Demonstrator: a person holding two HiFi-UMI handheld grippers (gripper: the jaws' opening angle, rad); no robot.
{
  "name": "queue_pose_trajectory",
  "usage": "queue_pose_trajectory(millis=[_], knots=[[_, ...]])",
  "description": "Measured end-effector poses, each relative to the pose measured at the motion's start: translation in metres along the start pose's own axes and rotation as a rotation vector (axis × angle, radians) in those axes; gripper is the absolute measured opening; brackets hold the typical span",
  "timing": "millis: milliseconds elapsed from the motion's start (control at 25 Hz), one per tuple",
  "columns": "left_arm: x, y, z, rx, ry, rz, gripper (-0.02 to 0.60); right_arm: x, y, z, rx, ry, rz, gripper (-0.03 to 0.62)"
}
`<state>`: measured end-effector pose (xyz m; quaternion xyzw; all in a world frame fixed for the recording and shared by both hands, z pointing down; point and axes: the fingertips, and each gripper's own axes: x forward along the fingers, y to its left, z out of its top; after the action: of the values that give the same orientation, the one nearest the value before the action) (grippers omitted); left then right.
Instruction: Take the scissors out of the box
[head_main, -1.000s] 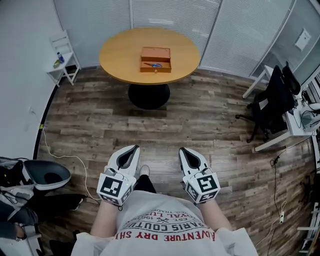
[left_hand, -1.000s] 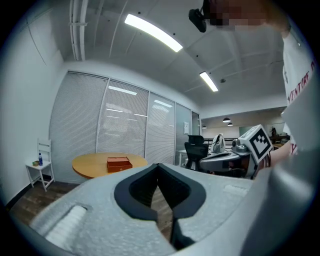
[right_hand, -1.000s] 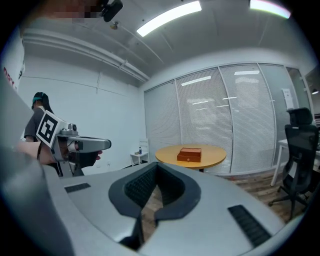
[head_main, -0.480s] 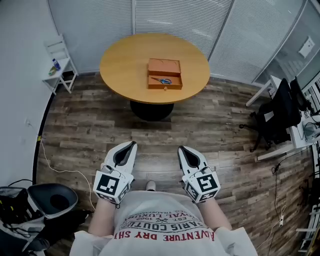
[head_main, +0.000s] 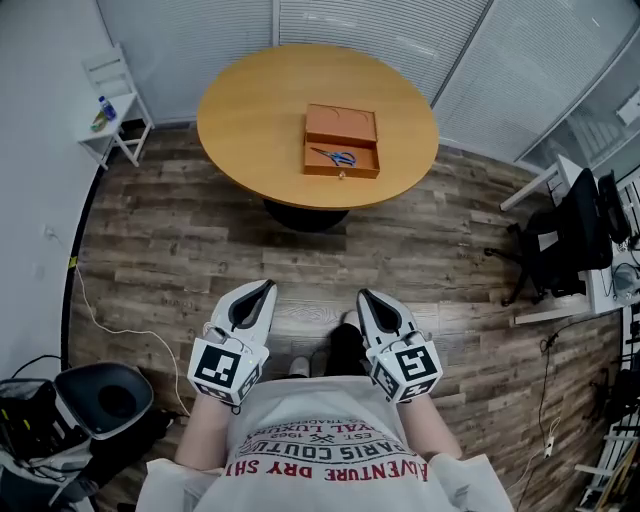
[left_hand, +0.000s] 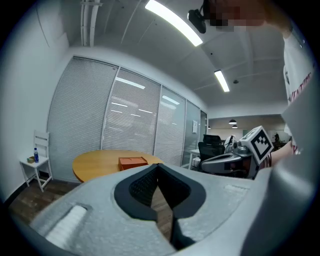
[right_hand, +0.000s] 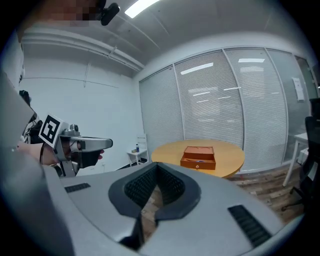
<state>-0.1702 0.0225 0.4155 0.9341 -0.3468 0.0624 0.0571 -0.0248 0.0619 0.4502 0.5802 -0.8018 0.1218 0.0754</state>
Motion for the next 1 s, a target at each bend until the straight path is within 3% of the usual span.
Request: queue_pose_trajectory(millis=[440,1000], knots=[[0.105,0.05,0.018,0.009,-0.005,0.143,0.008,0.106,-0.089,0.029,-0.033,-0.003,0.142,0.008],[0.301,0.085,0.066,-0.022,-0.01,0.299,0.008,0.233,-0.268,0.089,-0.066,0.055,0.293,0.008]])
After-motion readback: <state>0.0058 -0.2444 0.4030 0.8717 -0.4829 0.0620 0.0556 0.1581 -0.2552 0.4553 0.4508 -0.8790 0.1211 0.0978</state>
